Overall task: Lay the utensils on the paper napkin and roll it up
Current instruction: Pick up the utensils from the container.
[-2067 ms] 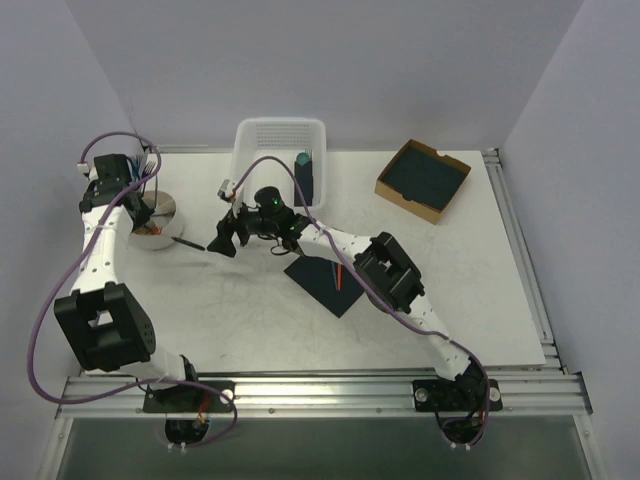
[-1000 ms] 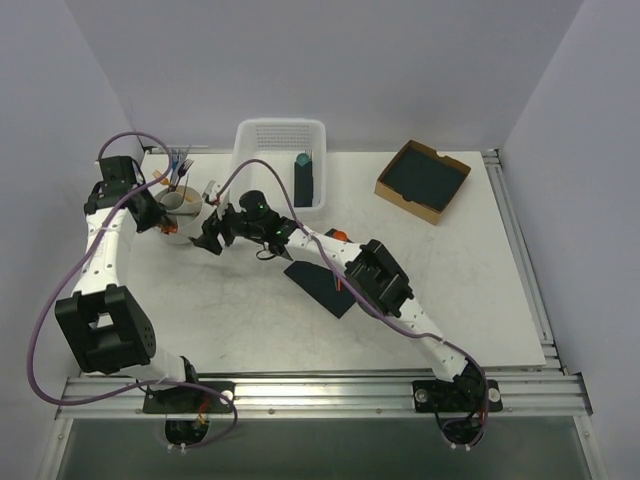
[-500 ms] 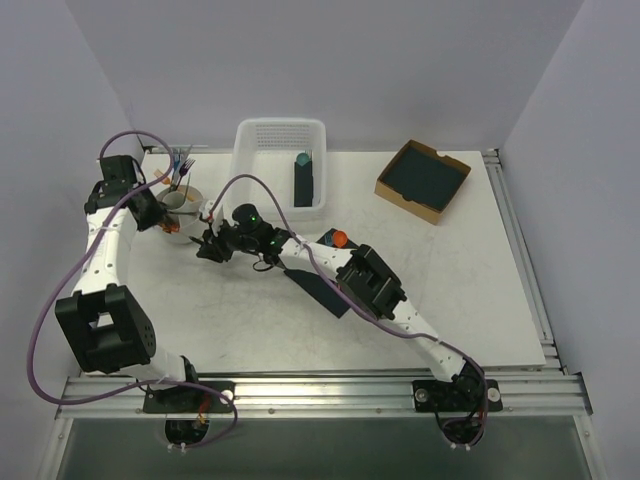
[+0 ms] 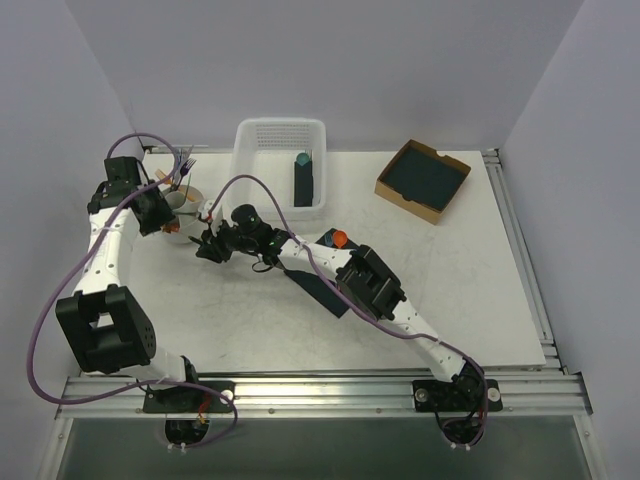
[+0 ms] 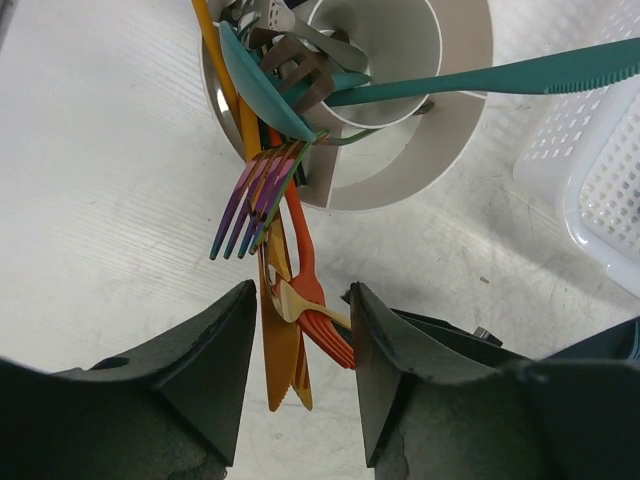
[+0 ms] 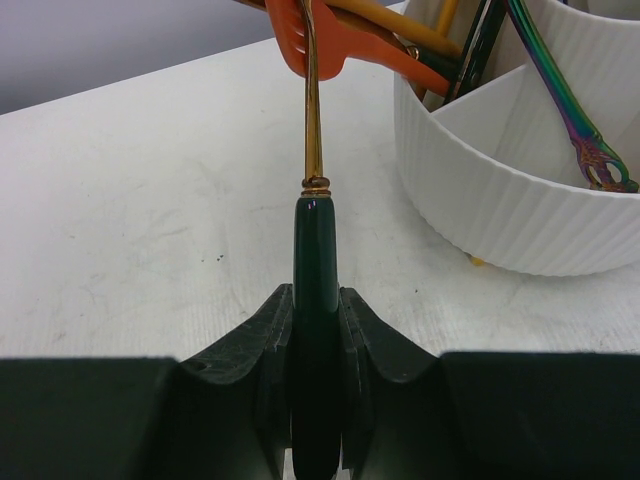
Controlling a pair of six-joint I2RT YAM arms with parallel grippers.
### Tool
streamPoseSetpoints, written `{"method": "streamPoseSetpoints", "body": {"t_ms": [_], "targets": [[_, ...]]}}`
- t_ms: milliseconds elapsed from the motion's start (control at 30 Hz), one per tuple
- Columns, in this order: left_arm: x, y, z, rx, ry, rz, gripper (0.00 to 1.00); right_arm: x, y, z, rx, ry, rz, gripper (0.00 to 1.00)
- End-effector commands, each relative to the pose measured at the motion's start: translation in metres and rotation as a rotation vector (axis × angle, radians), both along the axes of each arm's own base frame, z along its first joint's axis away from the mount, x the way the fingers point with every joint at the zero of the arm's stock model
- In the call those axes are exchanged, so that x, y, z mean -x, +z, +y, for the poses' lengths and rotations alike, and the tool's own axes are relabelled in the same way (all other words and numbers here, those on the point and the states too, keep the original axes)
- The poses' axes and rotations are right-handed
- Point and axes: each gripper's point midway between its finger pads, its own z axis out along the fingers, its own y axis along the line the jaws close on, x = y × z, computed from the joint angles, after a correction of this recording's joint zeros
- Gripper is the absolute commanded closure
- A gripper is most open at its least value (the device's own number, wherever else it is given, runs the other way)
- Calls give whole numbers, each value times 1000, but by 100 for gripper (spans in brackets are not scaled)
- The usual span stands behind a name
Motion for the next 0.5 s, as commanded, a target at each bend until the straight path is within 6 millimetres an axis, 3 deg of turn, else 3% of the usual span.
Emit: {"method": "streamPoseSetpoints", "body": {"t_ms": [0,333,467], "targets": [[-7,35,-3,3,0,-97,48,-15,61,1,-99,-35,-92,100],[-5,58,7,-41,48,-154,40,-17,87,-5,-133,-37,-103,100],[-1,61,11,-37,78,-188,36,-16,107,-8,-164,-32,-115,100]]}}
